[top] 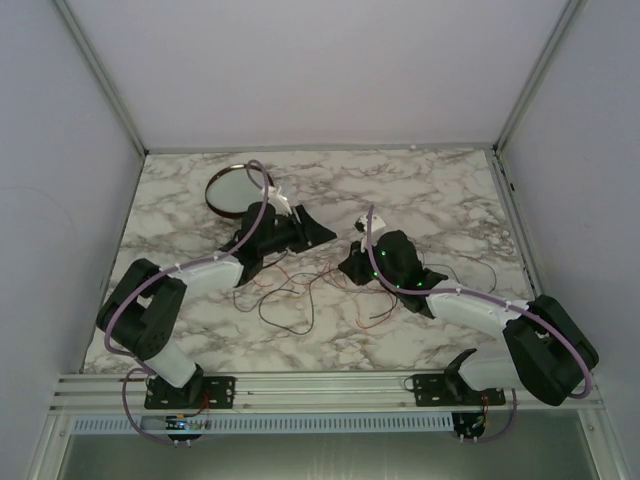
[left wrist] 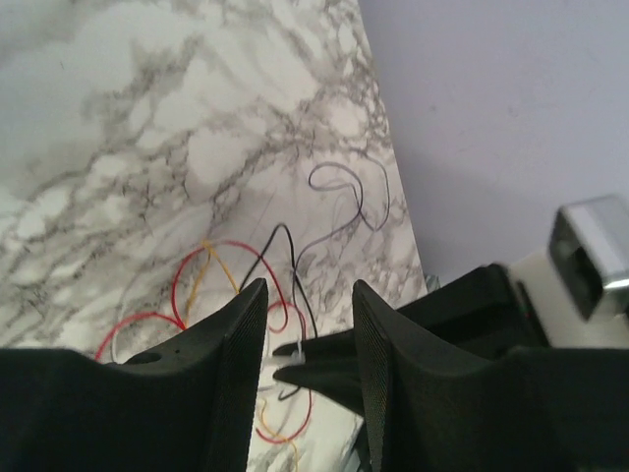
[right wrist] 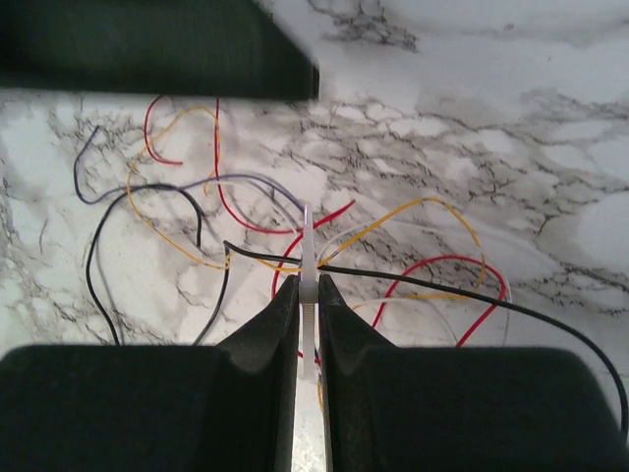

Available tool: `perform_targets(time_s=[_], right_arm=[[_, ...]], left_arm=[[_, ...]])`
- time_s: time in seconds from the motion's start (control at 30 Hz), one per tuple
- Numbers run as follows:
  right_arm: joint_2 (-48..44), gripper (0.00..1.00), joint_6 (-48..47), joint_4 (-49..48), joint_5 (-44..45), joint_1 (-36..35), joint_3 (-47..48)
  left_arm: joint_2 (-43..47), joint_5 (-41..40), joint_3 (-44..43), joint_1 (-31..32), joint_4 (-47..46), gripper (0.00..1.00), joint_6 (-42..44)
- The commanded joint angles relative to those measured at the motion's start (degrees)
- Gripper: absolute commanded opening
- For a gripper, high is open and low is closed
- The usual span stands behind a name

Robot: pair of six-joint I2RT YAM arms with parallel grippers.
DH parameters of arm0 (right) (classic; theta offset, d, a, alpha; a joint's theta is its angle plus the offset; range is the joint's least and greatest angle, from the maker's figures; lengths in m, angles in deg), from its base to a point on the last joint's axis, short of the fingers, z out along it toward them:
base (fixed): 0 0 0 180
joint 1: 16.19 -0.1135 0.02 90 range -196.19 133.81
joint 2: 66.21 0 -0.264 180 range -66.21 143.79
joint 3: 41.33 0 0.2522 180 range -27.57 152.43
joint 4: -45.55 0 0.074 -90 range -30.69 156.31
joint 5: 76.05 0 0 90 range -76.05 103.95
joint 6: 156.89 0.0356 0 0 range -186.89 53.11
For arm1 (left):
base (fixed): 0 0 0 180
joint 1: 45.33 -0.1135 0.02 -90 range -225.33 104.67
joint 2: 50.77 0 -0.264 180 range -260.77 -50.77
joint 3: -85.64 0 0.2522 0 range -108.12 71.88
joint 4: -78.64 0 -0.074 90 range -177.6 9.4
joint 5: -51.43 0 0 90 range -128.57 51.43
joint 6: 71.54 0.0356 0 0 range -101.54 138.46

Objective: Zip-tie the wires
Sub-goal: Tie the cable at the center of the board.

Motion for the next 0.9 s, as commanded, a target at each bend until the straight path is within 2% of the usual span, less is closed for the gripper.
perform_targets(time_s=[0.0,0.23,0.7,0.87], right_arm=[[-0.11,0.06,0.4,-0.85,0.89,0.16,3.69],[0.54,0.06,0.45,-0.54,0.75,0.16,4.42],[-0.23,0.06,1.57,-0.63,2.96,0.73,4.35],[-0.06,0.06,1.73,-0.7,2.4,0.78,4.36]], left_arm=[[1.41,0.75,2.12,2.39,-2.47,0.42,-1.13],[-1.84,0.82,2.97,5.18,-7.97,0.41,-4.37],[-1.0,-1.84,4.52,6.89,-5.61,0.36,-3.77],[-1.61,-1.87,4.76,7.15,-7.16,0.27,-4.44]])
